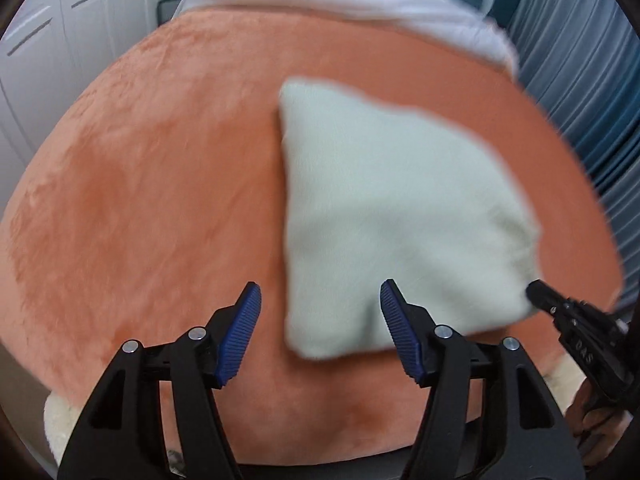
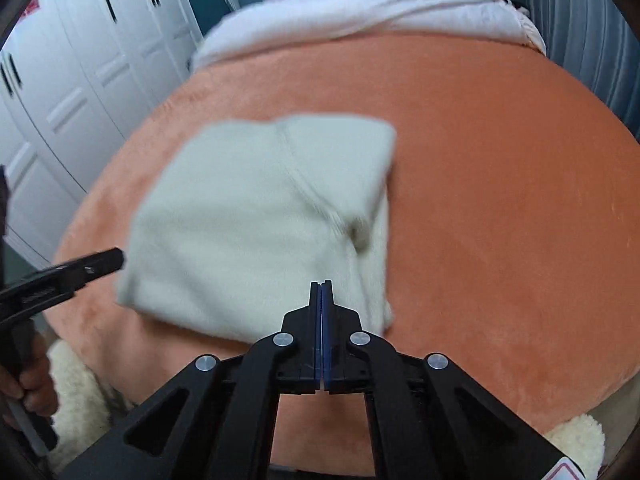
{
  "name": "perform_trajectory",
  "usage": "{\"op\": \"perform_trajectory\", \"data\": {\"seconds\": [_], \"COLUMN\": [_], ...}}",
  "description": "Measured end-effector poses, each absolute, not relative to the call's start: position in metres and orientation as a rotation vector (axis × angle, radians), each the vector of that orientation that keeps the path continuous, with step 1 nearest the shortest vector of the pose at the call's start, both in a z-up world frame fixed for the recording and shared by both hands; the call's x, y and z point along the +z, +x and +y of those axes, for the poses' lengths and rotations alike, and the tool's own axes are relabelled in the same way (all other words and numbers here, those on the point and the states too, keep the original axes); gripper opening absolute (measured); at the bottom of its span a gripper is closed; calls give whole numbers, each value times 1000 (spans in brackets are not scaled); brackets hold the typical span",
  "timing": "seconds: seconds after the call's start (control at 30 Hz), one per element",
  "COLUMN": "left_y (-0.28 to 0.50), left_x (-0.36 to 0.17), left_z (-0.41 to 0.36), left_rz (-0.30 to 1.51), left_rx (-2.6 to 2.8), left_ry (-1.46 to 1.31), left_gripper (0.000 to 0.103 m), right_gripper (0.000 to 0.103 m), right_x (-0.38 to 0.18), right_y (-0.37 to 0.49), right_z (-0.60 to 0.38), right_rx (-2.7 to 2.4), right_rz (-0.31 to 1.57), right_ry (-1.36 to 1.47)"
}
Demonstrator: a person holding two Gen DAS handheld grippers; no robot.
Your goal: Fold small clothes
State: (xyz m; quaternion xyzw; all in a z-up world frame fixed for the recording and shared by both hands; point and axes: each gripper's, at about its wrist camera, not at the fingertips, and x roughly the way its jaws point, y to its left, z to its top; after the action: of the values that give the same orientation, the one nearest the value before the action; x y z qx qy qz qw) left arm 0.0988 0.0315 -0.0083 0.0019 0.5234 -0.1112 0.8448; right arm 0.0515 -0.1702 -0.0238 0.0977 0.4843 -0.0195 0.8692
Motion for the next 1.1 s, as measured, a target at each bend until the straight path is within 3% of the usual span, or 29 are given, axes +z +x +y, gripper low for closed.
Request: {"op": "perform_trajectory", "data": {"seconds": [0.07,0.2,0.33,0.43,0.53,0.67,0.73,0.8,1.1], "left_y": [101,93,89,75,61,42,31,23,-7], "left_x": [-23,-11,-12,3,10,14,16,14,-1], "left_z": [38,34,26,25,26,22,19,15,8], "left_rz": [1148,1107,1111,1065,1040,998,962,938,911], "left_rx": [-225,-199,-185,-160,-156,-150,-141,-131,-98], "left_ry": [-56,6,43,69,73,78,100,117,127], "left_gripper": [60,61,61,60,65,78,86,87,87], "right_gripper": [0,0,0,0,2,12,23,43,58], "right_x": [-50,-12,-56,-25,0,4,2,-4,-25], "right_y": [53,41,57,42,13,-21,-40,-52,-80], "right_z": [-183,-179,-181,-172,-160,-140,-142,-145,-137], "right_rx": [-65,-40,-70,-67,-52,-98,-117,-152,-197], "right_rz": [1079,977,1097,1030,956,911,894,889,886], "right_ry": [290,320,246,269,275,211,240,251,243]}}
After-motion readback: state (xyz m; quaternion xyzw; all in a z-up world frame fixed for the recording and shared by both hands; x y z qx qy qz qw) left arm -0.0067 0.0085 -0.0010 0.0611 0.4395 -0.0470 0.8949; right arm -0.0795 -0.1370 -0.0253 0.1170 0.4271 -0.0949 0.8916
